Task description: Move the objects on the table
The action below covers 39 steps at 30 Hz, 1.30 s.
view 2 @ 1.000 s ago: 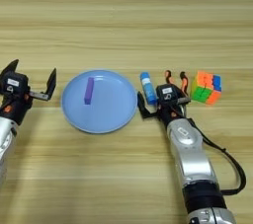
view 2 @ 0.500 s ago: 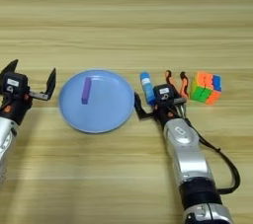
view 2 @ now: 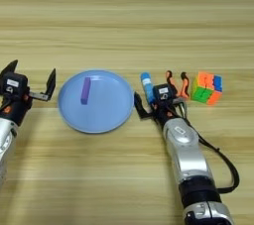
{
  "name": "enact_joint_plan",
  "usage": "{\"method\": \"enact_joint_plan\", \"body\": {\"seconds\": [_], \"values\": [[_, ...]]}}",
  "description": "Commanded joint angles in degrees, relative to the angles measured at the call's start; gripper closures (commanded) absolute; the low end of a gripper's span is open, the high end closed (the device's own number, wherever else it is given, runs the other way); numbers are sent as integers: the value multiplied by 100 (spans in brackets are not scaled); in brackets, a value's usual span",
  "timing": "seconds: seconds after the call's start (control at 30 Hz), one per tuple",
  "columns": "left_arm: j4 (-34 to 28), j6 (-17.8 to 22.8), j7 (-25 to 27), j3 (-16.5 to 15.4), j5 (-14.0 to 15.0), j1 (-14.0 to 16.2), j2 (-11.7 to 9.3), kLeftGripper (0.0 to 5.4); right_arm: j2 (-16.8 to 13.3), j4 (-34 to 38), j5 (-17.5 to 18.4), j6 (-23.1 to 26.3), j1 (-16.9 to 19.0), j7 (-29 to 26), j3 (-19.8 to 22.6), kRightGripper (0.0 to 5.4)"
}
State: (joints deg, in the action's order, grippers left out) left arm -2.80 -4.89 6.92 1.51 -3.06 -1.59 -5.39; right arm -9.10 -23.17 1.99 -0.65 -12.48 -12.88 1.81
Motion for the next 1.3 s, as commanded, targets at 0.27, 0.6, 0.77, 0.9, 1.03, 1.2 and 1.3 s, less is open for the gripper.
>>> {"method": "enact_joint_plan", "body": {"seconds": [0.27, 0.6, 0.77, 0.9, 1.03, 1.2, 1.3], "values": [[4, -27, -9, 32, -7, -42, -14, 0, -39, 43, -22, 86, 53, 41, 12, 204], [-19, -18, -15, 42, -8, -25, -9, 0, -40, 87, -24, 94, 72, 50, 16, 308], [-20, -18, -15, 39, 2, -21, -14, 0, -37, 87, -40, 75, 75, 78, 15, 357], [-17, -22, -15, 36, 6, -17, -16, 0, -33, 87, -26, 58, 79, 79, 13, 393], [-17, -20, -16, 37, 5, -18, -16, 0, -39, 124, 3, 67, 88, 74, 23, 397], [2, -19, -20, 39, 4, -35, -10, 0, -48, 201, 66, 25, 74, 50, 74, 397], [10, -18, -12, 38, 17, -41, -7, 0, -51, 300, 119, -41, 83, 16, 106, 397]]}}
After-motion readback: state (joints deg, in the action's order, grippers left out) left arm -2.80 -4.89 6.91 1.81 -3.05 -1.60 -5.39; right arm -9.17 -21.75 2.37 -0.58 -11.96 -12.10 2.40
